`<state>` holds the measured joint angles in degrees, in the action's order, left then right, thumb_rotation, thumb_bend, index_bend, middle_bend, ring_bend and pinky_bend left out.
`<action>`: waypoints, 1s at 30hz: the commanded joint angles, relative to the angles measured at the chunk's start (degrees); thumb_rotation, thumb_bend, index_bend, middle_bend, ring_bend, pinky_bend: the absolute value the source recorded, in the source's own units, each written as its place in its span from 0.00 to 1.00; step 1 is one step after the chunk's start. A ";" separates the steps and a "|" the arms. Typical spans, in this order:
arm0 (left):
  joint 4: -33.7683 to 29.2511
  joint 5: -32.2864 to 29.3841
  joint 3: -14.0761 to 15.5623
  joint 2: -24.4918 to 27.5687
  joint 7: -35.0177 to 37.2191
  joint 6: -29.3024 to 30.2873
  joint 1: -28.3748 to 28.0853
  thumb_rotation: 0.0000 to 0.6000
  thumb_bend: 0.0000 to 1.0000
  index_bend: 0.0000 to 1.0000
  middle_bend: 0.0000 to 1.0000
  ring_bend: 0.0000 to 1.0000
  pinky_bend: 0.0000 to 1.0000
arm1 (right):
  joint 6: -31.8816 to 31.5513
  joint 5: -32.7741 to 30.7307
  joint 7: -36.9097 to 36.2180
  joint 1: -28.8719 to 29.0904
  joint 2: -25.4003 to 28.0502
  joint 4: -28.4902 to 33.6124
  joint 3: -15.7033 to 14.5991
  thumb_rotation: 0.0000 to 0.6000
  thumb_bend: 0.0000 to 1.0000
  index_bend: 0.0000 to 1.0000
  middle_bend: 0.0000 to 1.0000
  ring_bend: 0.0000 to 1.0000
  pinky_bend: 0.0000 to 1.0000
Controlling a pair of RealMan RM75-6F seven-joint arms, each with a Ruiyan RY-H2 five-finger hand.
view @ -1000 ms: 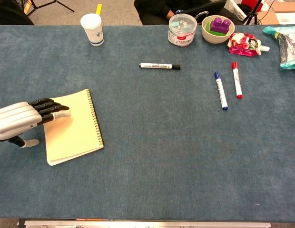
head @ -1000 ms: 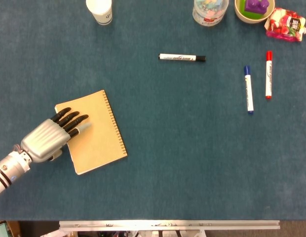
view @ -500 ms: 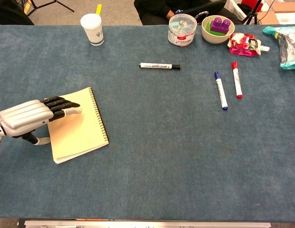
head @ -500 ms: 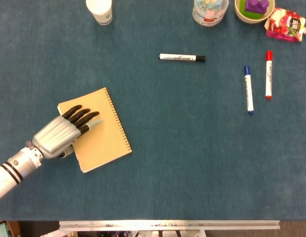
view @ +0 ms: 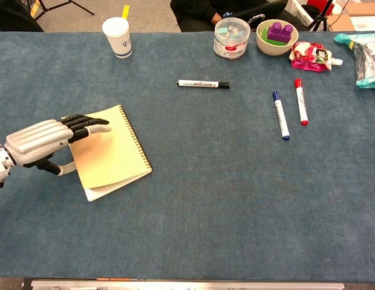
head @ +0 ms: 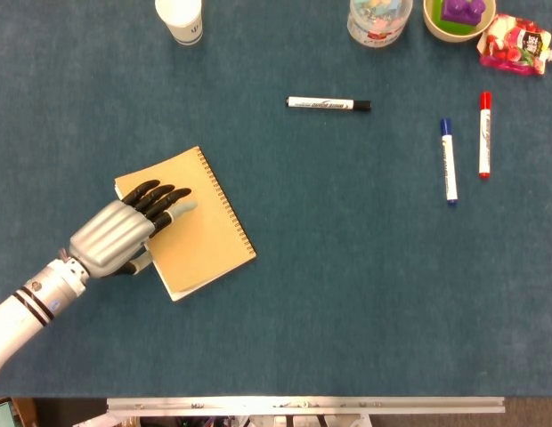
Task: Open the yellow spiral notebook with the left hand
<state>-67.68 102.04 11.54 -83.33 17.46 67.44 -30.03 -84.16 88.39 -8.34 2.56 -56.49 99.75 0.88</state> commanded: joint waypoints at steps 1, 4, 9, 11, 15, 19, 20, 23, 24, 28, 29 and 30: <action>-1.08 -0.50 -0.77 -0.07 0.71 0.60 -0.14 1.00 0.46 0.09 0.00 0.00 0.00 | -0.13 -0.01 -0.12 -0.05 -0.04 -0.08 0.06 1.00 0.39 0.36 0.32 0.22 0.29; -1.98 -0.95 -1.49 -0.29 1.19 1.05 -0.22 1.00 0.51 0.14 0.01 0.00 0.00 | -0.21 0.01 -0.20 -0.05 -0.10 -0.19 0.13 1.00 0.39 0.36 0.32 0.22 0.29; -3.73 -1.58 -2.42 -0.19 1.47 1.49 -0.41 1.00 0.56 0.25 0.05 0.02 0.00 | -0.14 0.02 -0.32 0.00 -0.20 -0.38 0.18 1.00 0.39 0.36 0.32 0.22 0.29; -4.26 -1.71 -2.60 -0.10 1.29 1.58 -0.42 1.00 0.56 0.31 0.07 0.04 0.00 | -0.18 0.03 -0.42 -0.02 -0.23 -0.47 0.20 1.00 0.39 0.36 0.32 0.22 0.29; -4.14 -1.60 -2.95 -0.64 0.94 2.50 -0.18 1.00 0.55 0.42 0.14 0.09 0.06 | -0.23 0.02 -0.66 -0.07 -0.31 -0.72 0.19 1.00 0.39 0.36 0.32 0.22 0.29; -3.49 -1.23 -3.30 -1.39 0.01 3.79 0.17 1.00 0.55 0.55 0.24 0.20 0.23 | -0.33 0.07 -0.93 -0.15 -0.33 -0.93 0.18 1.00 0.39 0.36 0.32 0.22 0.29; -3.40 -1.10 -3.30 -1.47 -0.09 4.02 0.21 1.00 0.55 0.58 0.26 0.22 0.29 | -0.36 0.07 -1.00 -0.17 -0.32 -0.97 0.18 1.00 0.40 0.36 0.32 0.22 0.29; -3.19 -0.62 -3.19 -1.43 -0.46 4.61 0.30 1.00 0.55 0.62 0.30 0.25 0.38 | -0.48 0.13 -1.17 -0.23 -0.31 -1.07 0.18 1.00 0.39 0.36 0.32 0.22 0.29; -3.15 -0.42 -3.09 -1.32 -0.66 4.74 0.31 1.00 0.55 0.63 0.31 0.26 0.40 | -0.50 0.12 -1.20 -0.24 -0.32 -1.07 0.19 1.00 0.39 0.36 0.32 0.22 0.29; -3.06 0.67 -2.31 0.20 -1.83 5.09 0.23 1.00 0.55 0.66 0.34 0.28 0.42 | -0.59 0.20 -1.31 -0.29 -0.30 -1.10 0.18 1.00 0.39 0.36 0.32 0.22 0.29; -3.11 1.16 -1.94 1.10 -2.44 5.22 0.18 1.00 0.55 0.66 0.34 0.28 0.42 | -0.59 0.23 -1.34 -0.30 -0.29 -1.11 0.17 1.00 0.39 0.36 0.32 0.22 0.29; -3.20 1.62 -1.58 1.92 -2.85 5.32 0.11 1.00 0.55 0.67 0.34 0.28 0.42 | -0.59 0.27 -1.33 -0.30 -0.26 -1.11 0.15 1.00 0.39 0.36 0.32 0.22 0.29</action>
<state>-70.81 102.99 9.41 -82.41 15.31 72.58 -29.82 -84.75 88.67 -9.67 2.25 -56.75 98.64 1.03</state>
